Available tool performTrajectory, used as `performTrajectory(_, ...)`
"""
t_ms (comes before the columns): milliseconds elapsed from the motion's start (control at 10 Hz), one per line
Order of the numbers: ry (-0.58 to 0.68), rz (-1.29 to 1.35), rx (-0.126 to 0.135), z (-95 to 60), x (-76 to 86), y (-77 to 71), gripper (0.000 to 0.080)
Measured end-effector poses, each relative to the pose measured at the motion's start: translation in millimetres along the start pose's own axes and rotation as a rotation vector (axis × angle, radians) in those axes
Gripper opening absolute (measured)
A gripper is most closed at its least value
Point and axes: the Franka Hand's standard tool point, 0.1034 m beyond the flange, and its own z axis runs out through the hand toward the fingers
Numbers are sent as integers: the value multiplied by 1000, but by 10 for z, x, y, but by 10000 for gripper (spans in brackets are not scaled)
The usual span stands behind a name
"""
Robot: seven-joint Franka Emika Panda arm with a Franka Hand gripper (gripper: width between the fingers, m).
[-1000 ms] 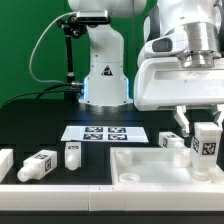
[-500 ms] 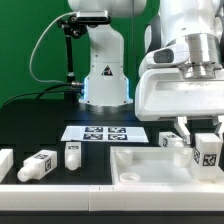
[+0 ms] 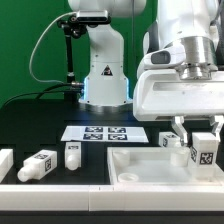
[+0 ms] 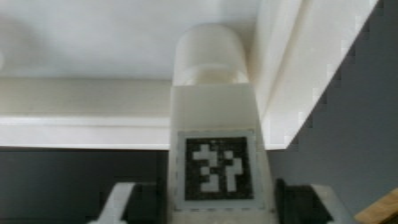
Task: Assemble one leg
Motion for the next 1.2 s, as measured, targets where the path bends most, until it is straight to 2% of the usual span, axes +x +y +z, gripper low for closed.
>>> performTrajectory(100, -7, -1, 1, 3, -8, -1, 311)
performTrajectory(300, -86, 9, 6, -68, 42, 79, 572)
performTrajectory(400, -181, 22, 17, -72, 44, 68, 637)
performTrajectory(500, -292, 32, 30, -60, 114, 40, 637)
performTrajectory(600, -327, 38, 32, -50, 222, 56, 646)
performTrajectory(900, -539, 107, 32, 69, 226, 28, 649)
performTrajectory(1000, -563, 119, 29, 111, 231, 83, 649)
performTrajectory(1200, -554, 140, 21, 120, 243, 85, 622)
